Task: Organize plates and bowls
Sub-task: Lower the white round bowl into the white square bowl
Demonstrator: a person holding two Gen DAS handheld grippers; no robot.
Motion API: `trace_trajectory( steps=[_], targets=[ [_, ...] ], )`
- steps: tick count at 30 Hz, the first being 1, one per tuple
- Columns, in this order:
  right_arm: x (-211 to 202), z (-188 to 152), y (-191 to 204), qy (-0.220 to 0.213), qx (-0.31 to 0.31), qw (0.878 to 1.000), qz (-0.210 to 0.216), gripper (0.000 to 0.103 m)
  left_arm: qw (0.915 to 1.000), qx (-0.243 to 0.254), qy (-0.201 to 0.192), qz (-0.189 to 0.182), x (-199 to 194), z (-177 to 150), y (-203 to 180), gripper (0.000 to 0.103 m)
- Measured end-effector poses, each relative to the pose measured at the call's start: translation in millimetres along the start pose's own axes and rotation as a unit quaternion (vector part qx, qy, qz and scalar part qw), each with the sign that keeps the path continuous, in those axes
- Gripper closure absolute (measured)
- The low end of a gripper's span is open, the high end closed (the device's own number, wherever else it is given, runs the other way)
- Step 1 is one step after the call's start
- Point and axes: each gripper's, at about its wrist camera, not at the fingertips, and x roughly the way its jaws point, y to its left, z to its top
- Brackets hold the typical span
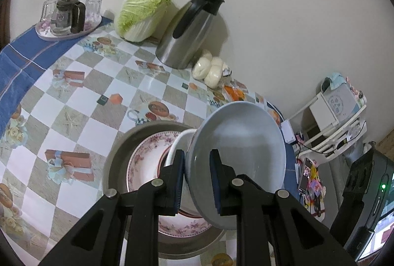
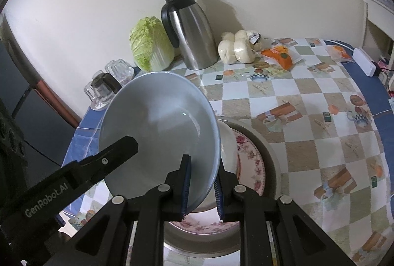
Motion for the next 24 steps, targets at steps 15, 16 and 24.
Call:
trace_trajectory(
  steps=[15, 16, 24],
  targets=[
    [16.3, -6.4, -2.9, 0.034, -0.013, 0.999, -0.014, 0.079, 0.9992, -0.013, 0.032, 0.018, 16.1, -5.5, 7.8, 0.083],
    [16.4, -6.7, -2.9, 0.035, -0.013, 0.999, -0.015, 0.079, 0.9992, -0.015, 0.032, 0.018, 16.3, -5.5, 8.8, 0.083],
    [9.2, -3.3, -6.0, 0.019, -0.013, 0.999, -0.035, 0.069, 0.9994, -0.012, 0.014, 0.029, 12.1, -2.8, 10.5, 0.083]
  ],
)
